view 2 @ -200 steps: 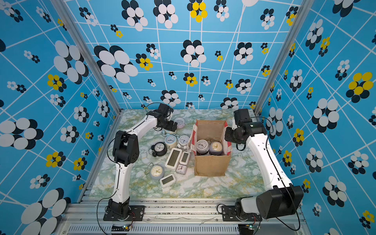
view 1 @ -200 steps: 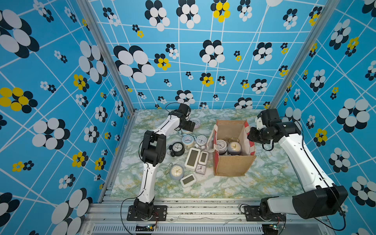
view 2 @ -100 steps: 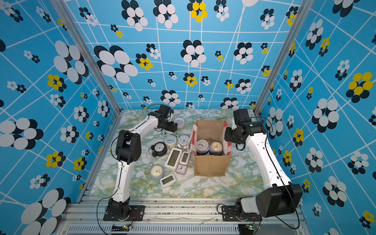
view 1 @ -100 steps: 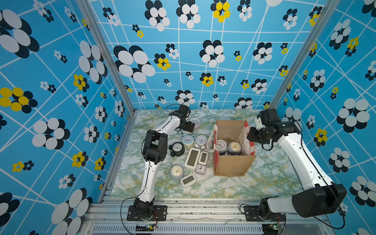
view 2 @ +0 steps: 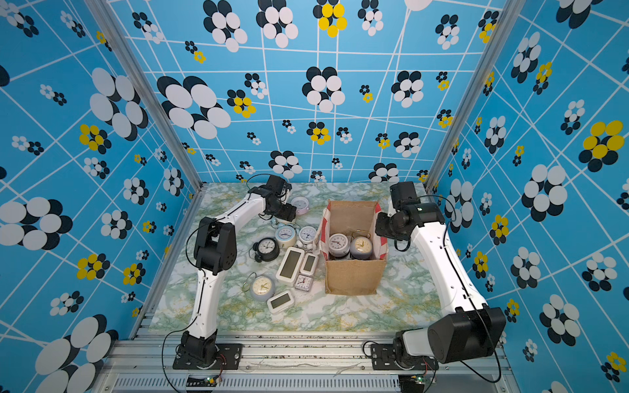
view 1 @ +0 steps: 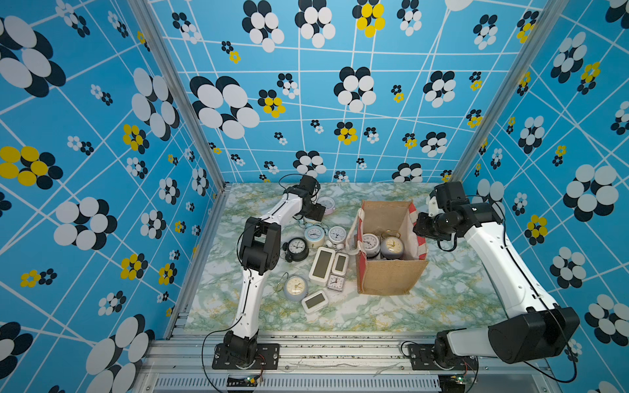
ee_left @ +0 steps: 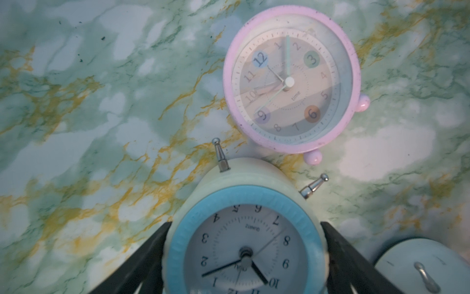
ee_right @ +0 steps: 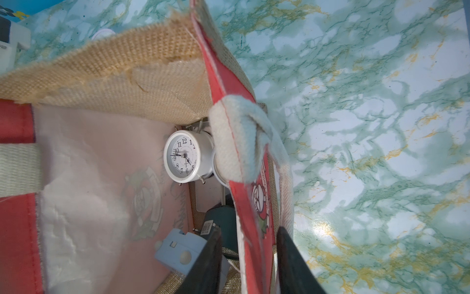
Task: Put the alarm clock into the canvas bag
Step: Pick up the alarm from the center of the board, then place the alarm at the canvas bag.
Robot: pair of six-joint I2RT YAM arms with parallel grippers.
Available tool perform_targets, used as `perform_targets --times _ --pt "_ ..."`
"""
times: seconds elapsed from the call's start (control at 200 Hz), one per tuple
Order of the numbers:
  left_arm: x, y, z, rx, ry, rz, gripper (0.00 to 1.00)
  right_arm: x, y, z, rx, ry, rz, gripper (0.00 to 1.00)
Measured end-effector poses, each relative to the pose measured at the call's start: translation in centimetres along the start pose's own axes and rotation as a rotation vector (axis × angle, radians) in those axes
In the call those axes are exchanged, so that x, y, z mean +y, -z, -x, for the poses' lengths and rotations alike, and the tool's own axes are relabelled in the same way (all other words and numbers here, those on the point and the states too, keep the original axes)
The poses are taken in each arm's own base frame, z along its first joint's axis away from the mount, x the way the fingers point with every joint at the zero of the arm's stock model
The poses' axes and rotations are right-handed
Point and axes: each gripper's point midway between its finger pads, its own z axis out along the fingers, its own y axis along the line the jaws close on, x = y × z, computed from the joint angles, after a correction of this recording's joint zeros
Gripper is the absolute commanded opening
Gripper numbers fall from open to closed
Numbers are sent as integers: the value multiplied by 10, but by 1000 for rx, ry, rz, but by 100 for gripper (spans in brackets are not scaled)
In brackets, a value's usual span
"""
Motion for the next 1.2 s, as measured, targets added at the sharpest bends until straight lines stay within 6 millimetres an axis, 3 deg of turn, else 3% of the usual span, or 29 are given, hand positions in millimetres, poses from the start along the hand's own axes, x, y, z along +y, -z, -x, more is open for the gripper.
perform_targets --times 0.23,0.64,0.805,1.204 --pt "-1 18 1 -5 -4 7 67 2 0 5 -20 0 7 36" --pt "-17 100 35 -130 -17 -11 61 2 0 7 -27 1 9 34" --pt "-45 126 46 -170 -54 -51 58 2 0 7 -27 2 9 28" --pt "-144 206 66 -307 -177 -197 53 -2 -4 1 -14 4 -11 21"
